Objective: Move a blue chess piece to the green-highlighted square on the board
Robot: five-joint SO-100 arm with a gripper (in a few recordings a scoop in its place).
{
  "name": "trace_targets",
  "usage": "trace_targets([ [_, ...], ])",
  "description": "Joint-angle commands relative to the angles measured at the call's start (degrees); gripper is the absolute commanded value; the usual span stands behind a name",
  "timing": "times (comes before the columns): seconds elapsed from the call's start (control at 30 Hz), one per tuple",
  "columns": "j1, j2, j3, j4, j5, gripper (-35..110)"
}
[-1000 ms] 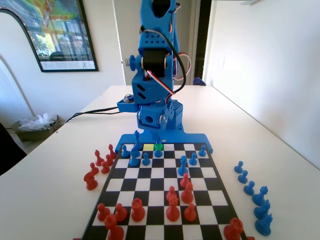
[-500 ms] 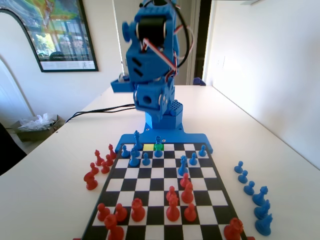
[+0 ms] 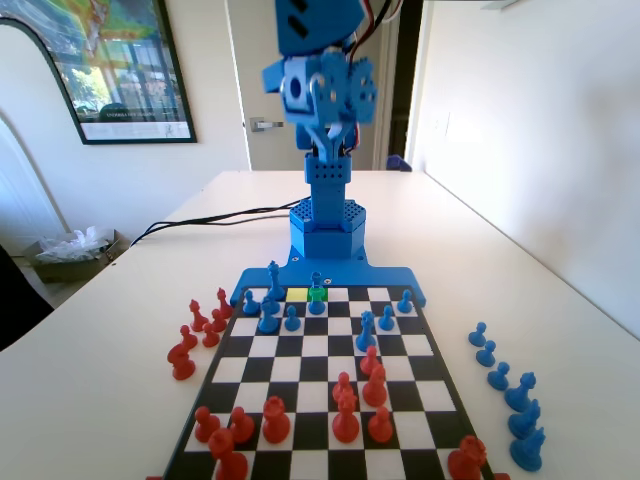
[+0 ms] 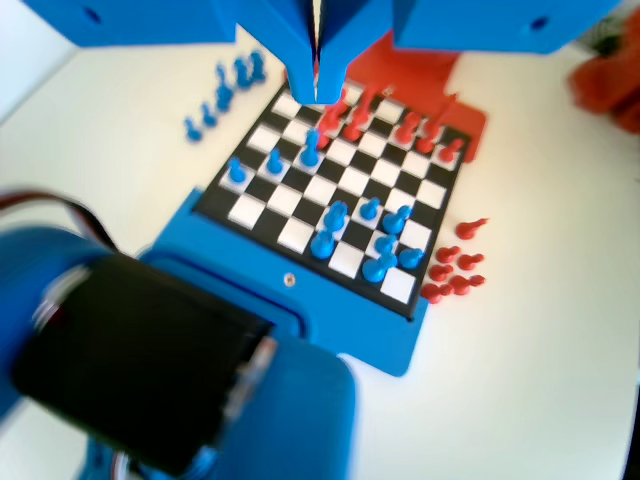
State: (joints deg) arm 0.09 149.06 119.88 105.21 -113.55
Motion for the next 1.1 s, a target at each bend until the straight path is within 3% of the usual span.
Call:
trace_targets([
  [0.0,-0.3,4.5,-3.8,0.1,6.9,1],
  [0.2,-1.4,10.4,-0.5,-5.4,13.3,1],
  [0.5,-1.1,16.3,4.6,-12.4,14.4,1],
  [1.07,1.1,25.8,5.1,-14.9,14.4,3],
])
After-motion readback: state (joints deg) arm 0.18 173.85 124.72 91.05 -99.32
